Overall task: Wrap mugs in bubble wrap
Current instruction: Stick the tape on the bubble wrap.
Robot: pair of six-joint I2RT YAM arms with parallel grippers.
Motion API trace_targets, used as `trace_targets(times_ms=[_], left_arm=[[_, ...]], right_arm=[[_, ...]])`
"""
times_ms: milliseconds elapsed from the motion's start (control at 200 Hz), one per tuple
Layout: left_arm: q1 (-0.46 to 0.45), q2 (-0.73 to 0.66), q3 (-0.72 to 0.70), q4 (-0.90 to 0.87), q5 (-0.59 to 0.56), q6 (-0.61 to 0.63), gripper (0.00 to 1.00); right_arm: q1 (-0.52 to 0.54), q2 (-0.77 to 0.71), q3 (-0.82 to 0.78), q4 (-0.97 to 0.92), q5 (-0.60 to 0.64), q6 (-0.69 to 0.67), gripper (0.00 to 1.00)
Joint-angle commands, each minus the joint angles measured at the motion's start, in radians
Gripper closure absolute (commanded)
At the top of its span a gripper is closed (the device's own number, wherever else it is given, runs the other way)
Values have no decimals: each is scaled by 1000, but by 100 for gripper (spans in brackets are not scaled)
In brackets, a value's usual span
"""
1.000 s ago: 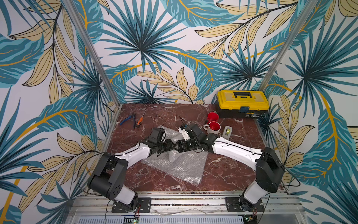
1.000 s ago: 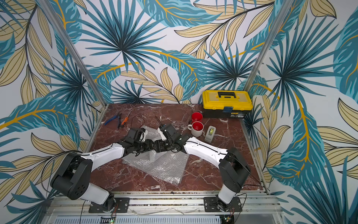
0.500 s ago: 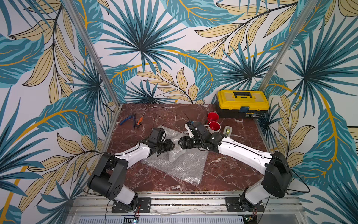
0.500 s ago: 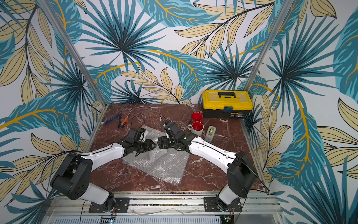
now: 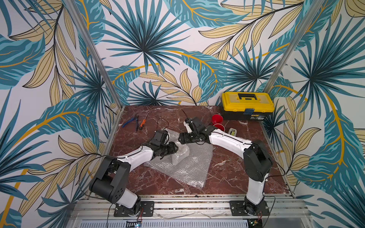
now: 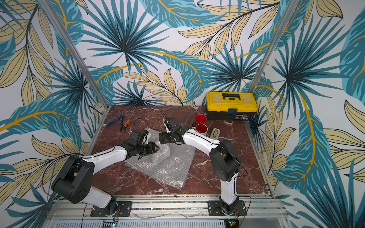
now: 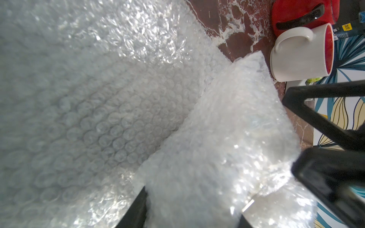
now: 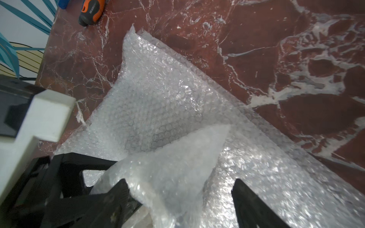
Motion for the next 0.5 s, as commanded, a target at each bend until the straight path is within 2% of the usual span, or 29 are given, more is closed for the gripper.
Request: trace_targets(times_ms=[0,230,496], left_arm=[[-11,27,29,-35,2,12,52],[-12,31,28,-35,1,12,52],[-12,32,28,-35,-1,14,52]], right_arm=[[-9,23,12,43,-55,-4,16],[-16,83,13,36,-25,11,16],[-41,144,12,16,-32,109,18]])
